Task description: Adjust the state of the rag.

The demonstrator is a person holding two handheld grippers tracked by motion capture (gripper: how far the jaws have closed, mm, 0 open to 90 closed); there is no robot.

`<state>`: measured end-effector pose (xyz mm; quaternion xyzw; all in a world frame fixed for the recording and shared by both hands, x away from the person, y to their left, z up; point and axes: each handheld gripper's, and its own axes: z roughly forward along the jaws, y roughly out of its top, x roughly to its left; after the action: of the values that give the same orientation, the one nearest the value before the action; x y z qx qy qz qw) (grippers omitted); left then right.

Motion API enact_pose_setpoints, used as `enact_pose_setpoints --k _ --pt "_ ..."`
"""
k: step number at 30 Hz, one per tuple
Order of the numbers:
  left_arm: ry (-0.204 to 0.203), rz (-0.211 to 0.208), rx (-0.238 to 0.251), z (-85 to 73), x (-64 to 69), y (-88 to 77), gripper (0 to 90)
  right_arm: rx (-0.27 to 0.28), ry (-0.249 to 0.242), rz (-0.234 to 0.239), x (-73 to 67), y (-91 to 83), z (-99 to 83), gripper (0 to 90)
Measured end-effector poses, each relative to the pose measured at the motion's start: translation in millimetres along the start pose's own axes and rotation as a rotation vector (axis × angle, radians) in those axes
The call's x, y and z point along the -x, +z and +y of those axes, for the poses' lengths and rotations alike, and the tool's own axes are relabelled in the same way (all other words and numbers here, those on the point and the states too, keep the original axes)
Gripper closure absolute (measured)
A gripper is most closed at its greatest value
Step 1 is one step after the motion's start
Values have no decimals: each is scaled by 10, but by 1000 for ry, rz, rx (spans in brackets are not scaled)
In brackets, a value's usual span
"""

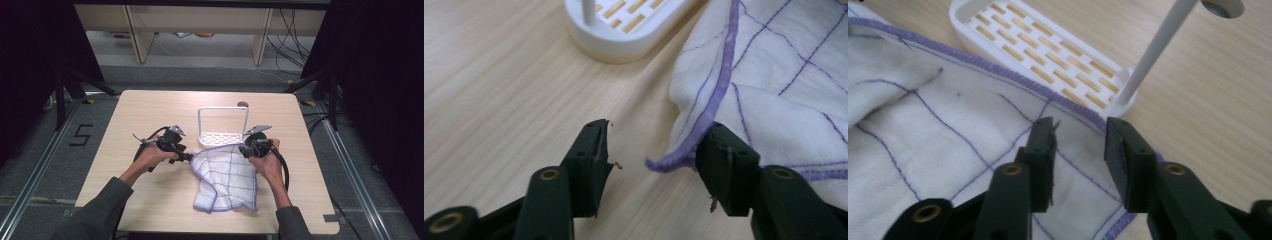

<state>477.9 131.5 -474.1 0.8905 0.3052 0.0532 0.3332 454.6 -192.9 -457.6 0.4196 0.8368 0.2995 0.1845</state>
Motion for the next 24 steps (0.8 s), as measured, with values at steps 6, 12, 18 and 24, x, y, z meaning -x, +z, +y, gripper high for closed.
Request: enact_pose_setpoints --k 6,12,18,24 --pt "-10 -20 99 -205 323 -341 374 62 28 -7 -110 -426 -158 554" --pt "-2 -130 149 -493 873 -410 375 97 29 84 -341 -821 -457 545" --pt "45 -172 146 -590 1231 -387 389 80 46 119 -524 -984 -758 544" --pt "89 -166 132 -611 1422 -278 396 87 40 134 -649 -1039 -993 534"
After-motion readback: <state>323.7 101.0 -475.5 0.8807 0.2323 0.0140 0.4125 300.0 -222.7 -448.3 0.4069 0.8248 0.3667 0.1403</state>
